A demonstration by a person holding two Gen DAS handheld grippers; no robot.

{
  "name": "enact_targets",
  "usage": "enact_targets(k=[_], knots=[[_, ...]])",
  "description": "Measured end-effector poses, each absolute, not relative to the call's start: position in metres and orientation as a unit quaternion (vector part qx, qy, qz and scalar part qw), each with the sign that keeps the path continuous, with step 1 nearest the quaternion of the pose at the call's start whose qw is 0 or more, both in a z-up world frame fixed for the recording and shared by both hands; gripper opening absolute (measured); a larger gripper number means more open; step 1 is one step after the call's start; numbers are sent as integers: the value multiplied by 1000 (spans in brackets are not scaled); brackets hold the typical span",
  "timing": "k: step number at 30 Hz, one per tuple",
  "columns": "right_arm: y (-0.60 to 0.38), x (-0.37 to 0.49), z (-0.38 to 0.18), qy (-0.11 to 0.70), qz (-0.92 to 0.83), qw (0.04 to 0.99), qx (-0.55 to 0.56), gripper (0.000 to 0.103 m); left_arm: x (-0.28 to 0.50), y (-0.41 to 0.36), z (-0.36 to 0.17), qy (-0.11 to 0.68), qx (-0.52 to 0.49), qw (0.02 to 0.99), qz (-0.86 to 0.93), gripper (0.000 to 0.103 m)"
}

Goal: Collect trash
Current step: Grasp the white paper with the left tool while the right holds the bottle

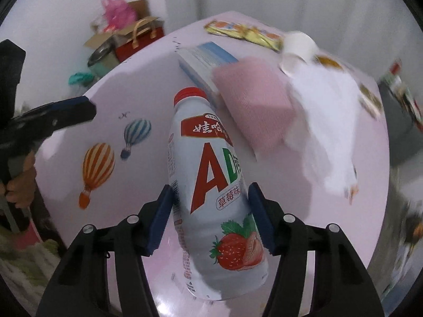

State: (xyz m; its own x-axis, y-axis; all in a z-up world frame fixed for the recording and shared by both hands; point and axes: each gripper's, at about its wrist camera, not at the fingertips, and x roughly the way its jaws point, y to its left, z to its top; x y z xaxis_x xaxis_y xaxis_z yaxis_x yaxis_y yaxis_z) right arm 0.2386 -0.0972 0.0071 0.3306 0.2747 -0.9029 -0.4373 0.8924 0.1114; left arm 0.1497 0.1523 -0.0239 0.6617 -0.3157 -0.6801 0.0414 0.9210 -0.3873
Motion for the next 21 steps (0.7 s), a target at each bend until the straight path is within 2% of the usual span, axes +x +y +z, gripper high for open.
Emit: enact_targets(k=[11,17,21], knots=[[-211,173,3,538,51,841,32,57,194,67,13,384,-88,893,-218,80],[-249,169,-3,521,29,845,117,57,246,-37,14,388,59,877,-279,80],[-252,169,-7,514,33,847,134,57,284,-80,-3,405,137,871,-241,80]])
